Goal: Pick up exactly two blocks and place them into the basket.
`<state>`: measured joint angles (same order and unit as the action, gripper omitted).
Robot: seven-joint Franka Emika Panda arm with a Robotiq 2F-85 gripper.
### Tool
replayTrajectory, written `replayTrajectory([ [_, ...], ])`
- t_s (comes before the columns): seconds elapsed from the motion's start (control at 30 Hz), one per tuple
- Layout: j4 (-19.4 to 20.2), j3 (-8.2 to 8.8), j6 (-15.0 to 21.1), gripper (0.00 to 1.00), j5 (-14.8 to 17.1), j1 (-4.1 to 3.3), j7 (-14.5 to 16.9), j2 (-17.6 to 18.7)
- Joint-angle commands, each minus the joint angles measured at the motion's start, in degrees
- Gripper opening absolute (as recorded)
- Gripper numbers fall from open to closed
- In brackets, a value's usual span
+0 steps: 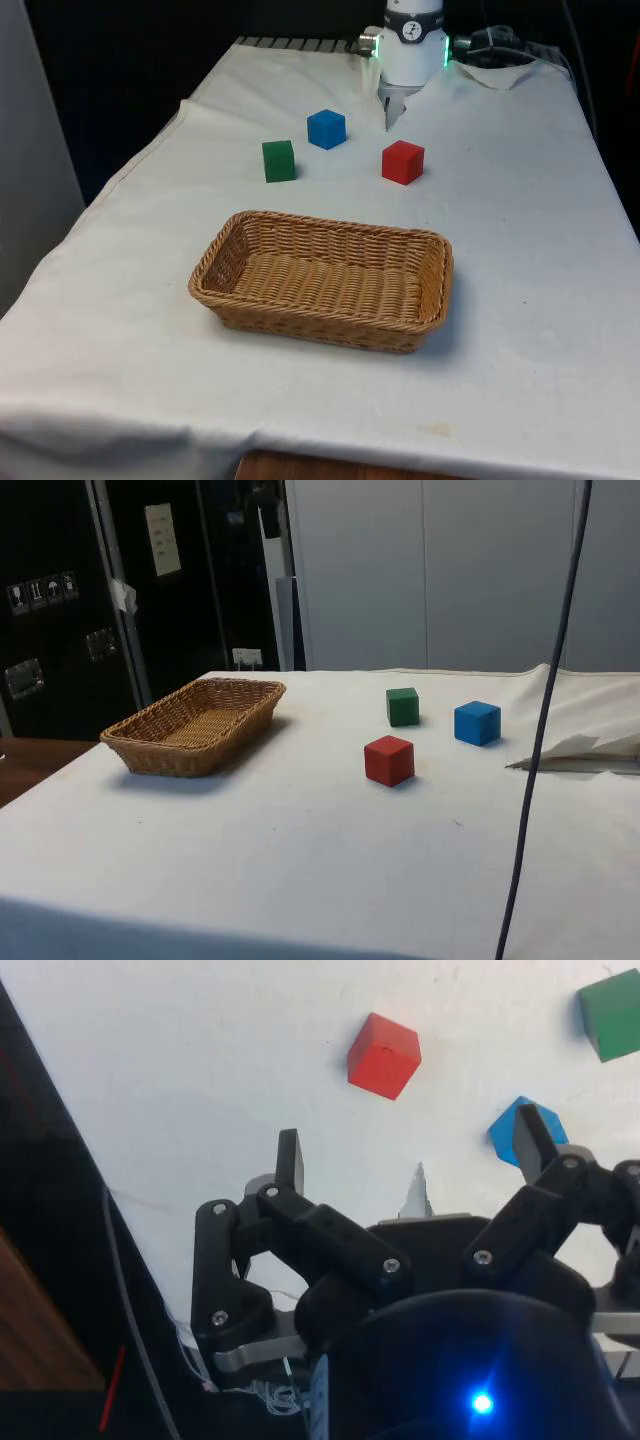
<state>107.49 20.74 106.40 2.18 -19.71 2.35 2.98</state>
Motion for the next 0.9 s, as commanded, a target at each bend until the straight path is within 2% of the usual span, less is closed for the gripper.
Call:
replayTrajectory([
  [0.0,0.06,0.06,-0.06,1.0,0.0,0.0,-0.11,0.0],
  [0.33,3.55,-0.06,0.92,1.0,-1.2,0.0,-3.55,-2.29],
  [0.37,2.75,-0.06,0.11,1.0,-0.46,0.06,-2.58,-1.72],
  [0.47,4.24,-0.11,1.09,1.0,-1.38,0.0,-4.35,-2.64],
  [0.63,4.98,-0.11,0.52,1.0,-1.26,0.06,-5.1,-2.92],
  [0.67,5.79,-0.17,1.43,1.0,-1.95,0.0,-6.02,-3.55],
  [0.87,8.08,-0.34,1.72,1.0,-2.58,0.0,-7.22,-5.39],
])
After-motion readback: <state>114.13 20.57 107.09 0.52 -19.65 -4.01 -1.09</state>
